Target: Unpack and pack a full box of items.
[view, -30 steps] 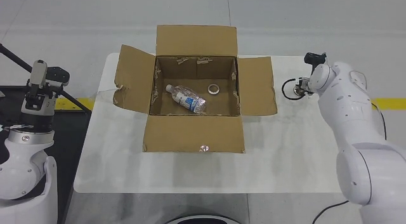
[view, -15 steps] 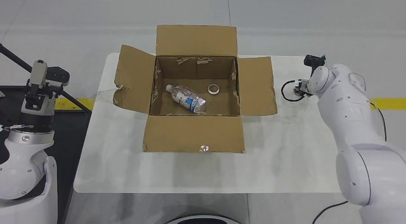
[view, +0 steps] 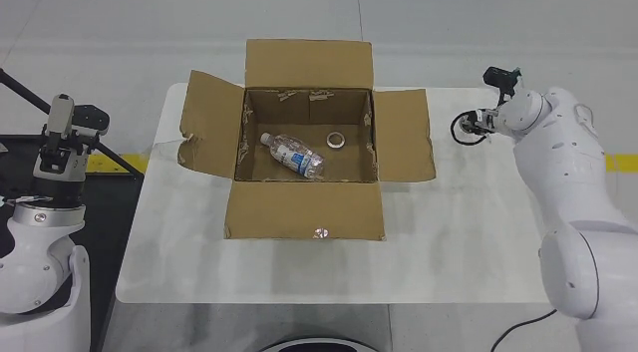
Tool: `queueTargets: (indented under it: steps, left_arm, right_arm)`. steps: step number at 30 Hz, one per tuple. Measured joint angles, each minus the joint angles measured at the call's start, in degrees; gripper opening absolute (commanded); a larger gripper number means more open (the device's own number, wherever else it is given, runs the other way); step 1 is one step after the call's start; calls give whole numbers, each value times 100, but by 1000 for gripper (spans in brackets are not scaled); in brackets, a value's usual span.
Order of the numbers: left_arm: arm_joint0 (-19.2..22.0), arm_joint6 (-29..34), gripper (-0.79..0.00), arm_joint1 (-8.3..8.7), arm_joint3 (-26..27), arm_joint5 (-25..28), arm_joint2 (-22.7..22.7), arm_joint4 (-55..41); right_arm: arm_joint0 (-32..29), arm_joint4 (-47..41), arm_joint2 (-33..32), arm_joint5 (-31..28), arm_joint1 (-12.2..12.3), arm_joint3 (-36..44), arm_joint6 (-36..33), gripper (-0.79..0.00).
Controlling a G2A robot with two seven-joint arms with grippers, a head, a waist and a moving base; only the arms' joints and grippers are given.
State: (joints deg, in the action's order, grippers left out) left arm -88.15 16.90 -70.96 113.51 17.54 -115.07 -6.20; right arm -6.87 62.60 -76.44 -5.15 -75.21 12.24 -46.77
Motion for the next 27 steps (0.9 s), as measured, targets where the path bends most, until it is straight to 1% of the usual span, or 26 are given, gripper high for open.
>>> queueTargets:
  steps: [4,7,10,13,16,19,20,23,26,27]
  left_arm:
    - [0,0,0,0,0,0,0,0]
    - [0,0,0,0,0,0,0,0]
    - [0,0,0,0,0,0,0,0]
    - [0,0,0,0,0,0,0,0]
    - [0,0,0,0,0,0,0,0]
    - [0,0,0,0,0,0,0,0]
    - [0,0,0,0,0,0,0,0]
    - [0,0,0,0,0,0,0,0]
    - [0,0,0,0,0,0,0,0]
    - [0,0,0,0,0,0,0,0]
  right_arm:
    - [113,-208,-122,-374,106,264,-20,-785]
    - [139,-447,-236,-725,176,584,-163,-785]
    - [44,-655,-308,-1029,227,1099,-397,-785]
    - [-247,-943,-372,-1190,254,1916,-711,-785]
    - [-743,-1350,-469,-1213,294,3099,-1215,-785]
    - [-1410,-1772,-579,-1033,342,4571,-1772,-785]
    - [-1702,-1947,-623,-946,362,5192,-1985,-785]
    - [-2382,-2356,-685,-771,406,6603,-2440,-785]
    - [-2870,-2572,-600,-669,434,7648,-2732,-785]
    - [-2979,-2601,-541,-628,438,7887,-2769,-785]
